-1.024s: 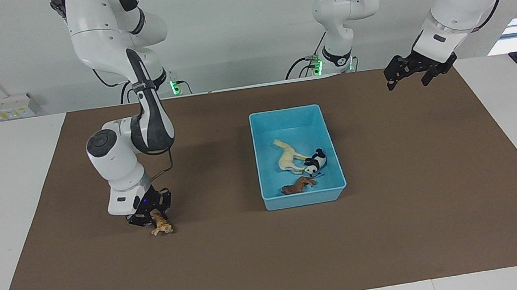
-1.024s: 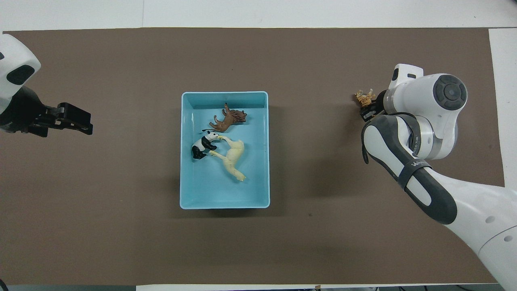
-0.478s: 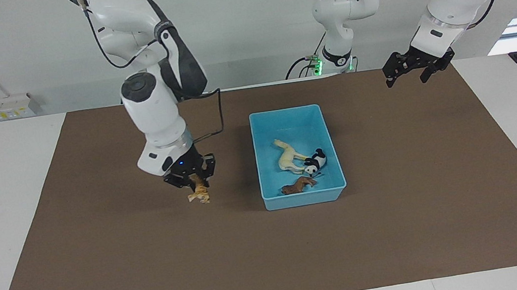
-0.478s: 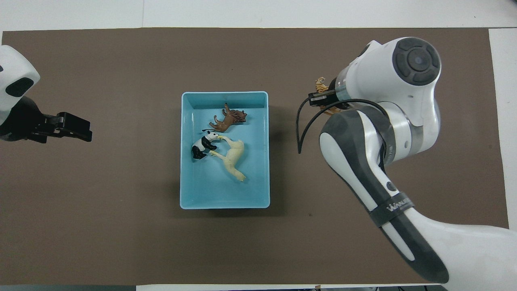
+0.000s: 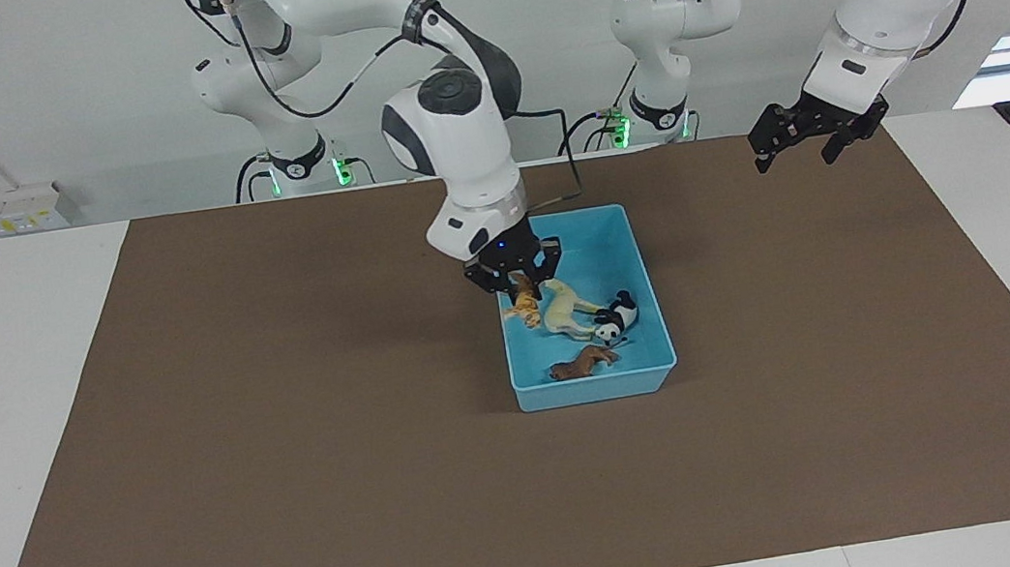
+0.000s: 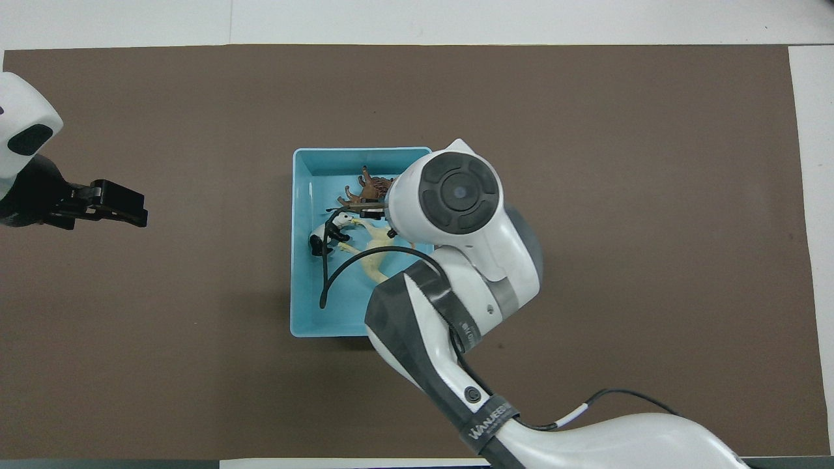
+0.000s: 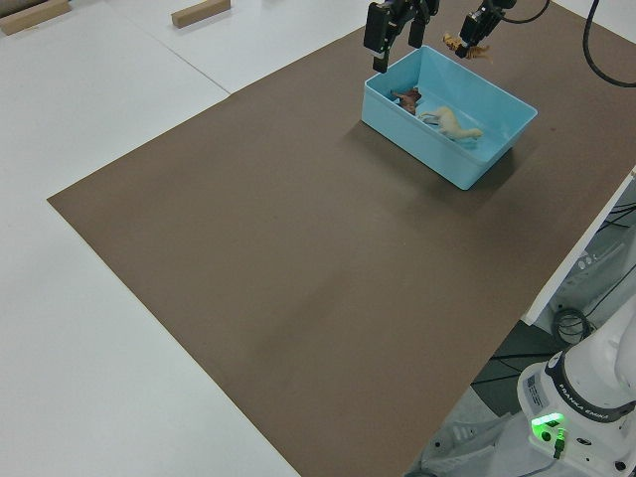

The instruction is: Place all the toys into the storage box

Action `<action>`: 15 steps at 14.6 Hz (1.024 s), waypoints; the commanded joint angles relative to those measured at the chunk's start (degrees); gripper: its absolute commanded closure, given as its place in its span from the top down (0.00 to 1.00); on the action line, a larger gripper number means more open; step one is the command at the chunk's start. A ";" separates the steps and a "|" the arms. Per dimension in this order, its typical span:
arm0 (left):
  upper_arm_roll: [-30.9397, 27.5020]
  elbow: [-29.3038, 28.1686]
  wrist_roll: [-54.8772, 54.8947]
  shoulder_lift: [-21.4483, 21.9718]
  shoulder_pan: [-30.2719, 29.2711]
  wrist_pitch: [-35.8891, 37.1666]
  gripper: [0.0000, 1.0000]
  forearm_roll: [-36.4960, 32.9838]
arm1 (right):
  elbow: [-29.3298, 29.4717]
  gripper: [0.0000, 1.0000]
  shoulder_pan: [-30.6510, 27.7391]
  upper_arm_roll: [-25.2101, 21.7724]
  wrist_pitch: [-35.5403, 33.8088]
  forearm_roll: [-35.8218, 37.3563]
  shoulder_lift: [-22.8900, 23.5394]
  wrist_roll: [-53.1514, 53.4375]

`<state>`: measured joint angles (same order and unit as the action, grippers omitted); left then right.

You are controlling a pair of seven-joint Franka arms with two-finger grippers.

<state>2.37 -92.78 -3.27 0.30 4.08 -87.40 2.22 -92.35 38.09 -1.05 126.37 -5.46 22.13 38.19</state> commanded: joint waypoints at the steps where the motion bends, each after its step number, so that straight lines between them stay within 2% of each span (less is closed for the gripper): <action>1: 0.09 -2.15 0.63 1.72 -0.30 -1.37 1.00 -0.73 | 5.60 0.31 0.76 -0.36 0.10 0.45 4.76 1.45; 2: 0.09 -2.15 0.63 1.72 -0.30 -1.36 1.00 -0.73 | 5.69 0.60 0.32 -0.36 -0.33 0.54 4.68 1.36; 3: 0.09 -2.15 0.63 1.72 -0.30 -1.36 1.00 -0.73 | 5.69 0.97 0.32 -0.45 -0.33 0.62 4.68 1.36; 6: 0.09 -2.15 0.63 1.72 -0.30 -1.36 1.00 -0.73 | 6.31 1.00 0.84 -1.15 -4.53 1.06 4.41 1.71; 8: 0.09 -2.15 0.63 1.72 -0.30 -1.37 1.00 -0.73 | 6.66 1.00 -0.38 -1.33 -8.32 4.65 1.88 0.67; 13: 0.09 -2.15 0.63 1.72 -0.30 -1.45 1.00 -0.73 | 5.60 1.00 -12.48 -1.50 -18.34 4.23 -6.12 -16.80; 15: 0.09 -2.15 0.63 1.72 -0.30 -1.45 1.00 -0.73 | 5.52 1.00 -17.94 -1.68 -20.19 4.23 -8.50 -19.28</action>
<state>2.37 -92.78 -3.27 0.30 4.08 -87.53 2.22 -85.55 25.03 -3.48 107.55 -0.79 16.36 22.25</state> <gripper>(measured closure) 0.000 0.000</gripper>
